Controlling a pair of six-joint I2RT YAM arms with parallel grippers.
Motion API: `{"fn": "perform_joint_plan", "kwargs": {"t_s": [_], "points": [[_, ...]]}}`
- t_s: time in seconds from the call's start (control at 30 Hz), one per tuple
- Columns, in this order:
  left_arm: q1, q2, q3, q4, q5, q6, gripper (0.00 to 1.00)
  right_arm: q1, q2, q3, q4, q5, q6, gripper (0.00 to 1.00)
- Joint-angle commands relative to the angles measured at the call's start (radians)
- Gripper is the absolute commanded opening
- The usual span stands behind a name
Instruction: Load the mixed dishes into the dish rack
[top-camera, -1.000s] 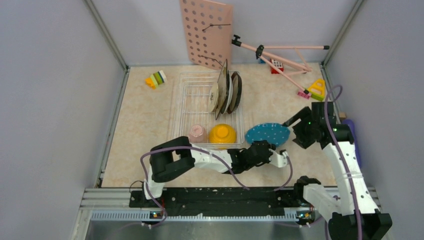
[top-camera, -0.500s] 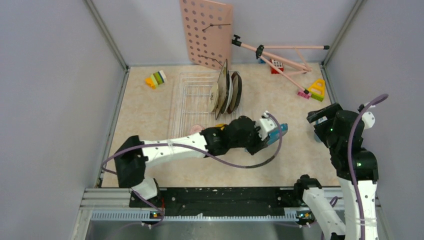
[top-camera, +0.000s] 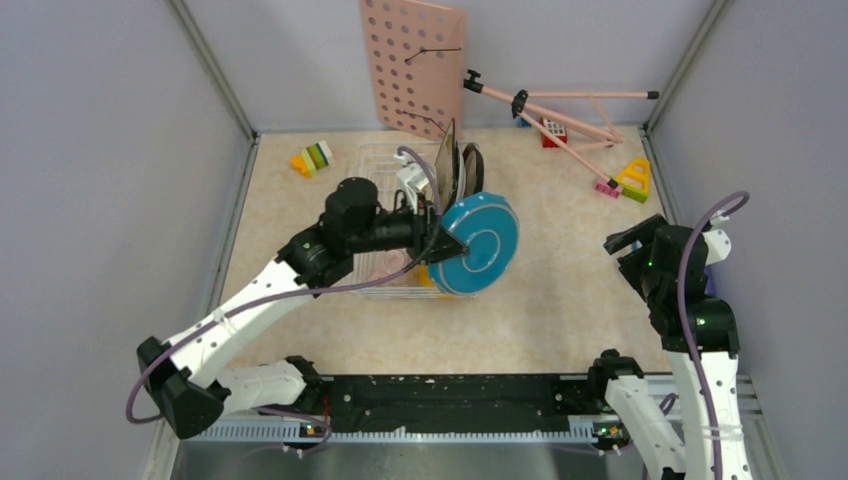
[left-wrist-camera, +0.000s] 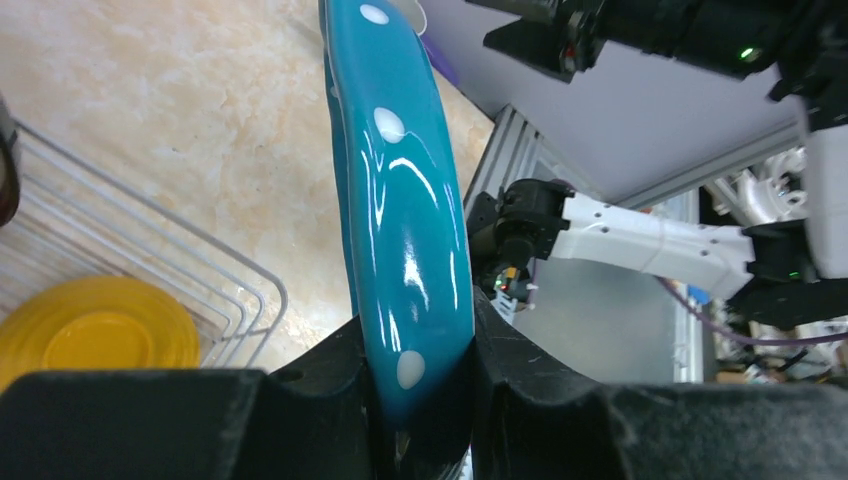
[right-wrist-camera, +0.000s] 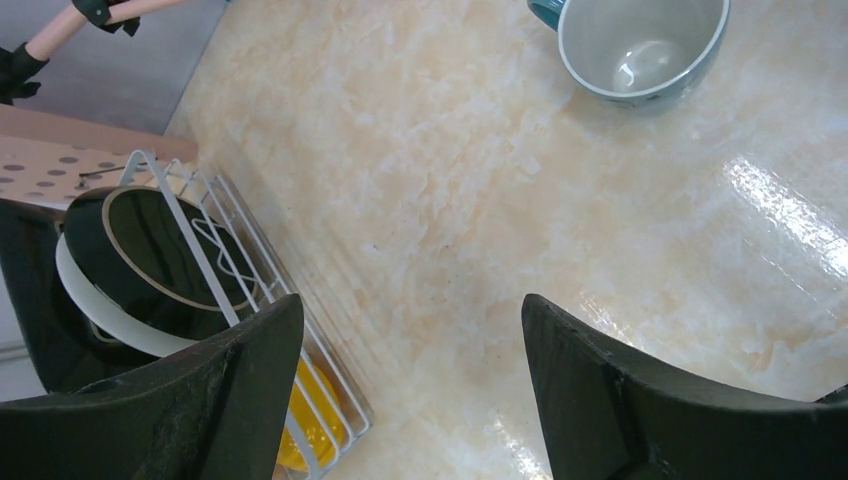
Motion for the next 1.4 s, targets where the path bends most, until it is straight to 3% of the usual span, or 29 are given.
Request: {"fn": "perform_joint_plan", "kwargs": {"t_s": [0.0, 0.2, 0.33, 0.5, 0.7, 0.87, 1.37], "points": [[0.102, -0.136, 0.019, 0.093, 0.128, -0.149, 0.0, 0.003, -0.024, -0.03, 0.053, -0.001, -0.02, 0.79], [0.193, -0.189, 0.129, -0.116, -0.136, -0.128, 0.0, 0.003, -0.025, -0.069, 0.076, -0.018, -0.015, 0.78], [0.217, -0.197, 0.167, -0.179, -0.385, -0.102, 0.0, 0.003, -0.025, -0.101, 0.116, -0.05, -0.022, 0.78], [0.271, -0.144, 0.2, -0.206, -0.543, -0.092, 0.0, 0.003, -0.033, -0.192, 0.24, -0.165, -0.115, 0.78], [0.338, -0.04, 0.254, -0.188, -0.535, -0.076, 0.0, 0.003, -0.087, -0.363, 0.482, -0.358, -0.227, 0.79], [0.366, 0.034, 0.276, -0.136, -0.568, -0.082, 0.0, 0.003, -0.115, -0.478, 0.629, -0.412, -0.233, 0.81], [0.419, 0.293, 0.442, -0.082, -0.475, -0.08, 0.0, 0.005, -0.067, -0.483, 0.69, -0.461, -0.281, 0.81]]}}
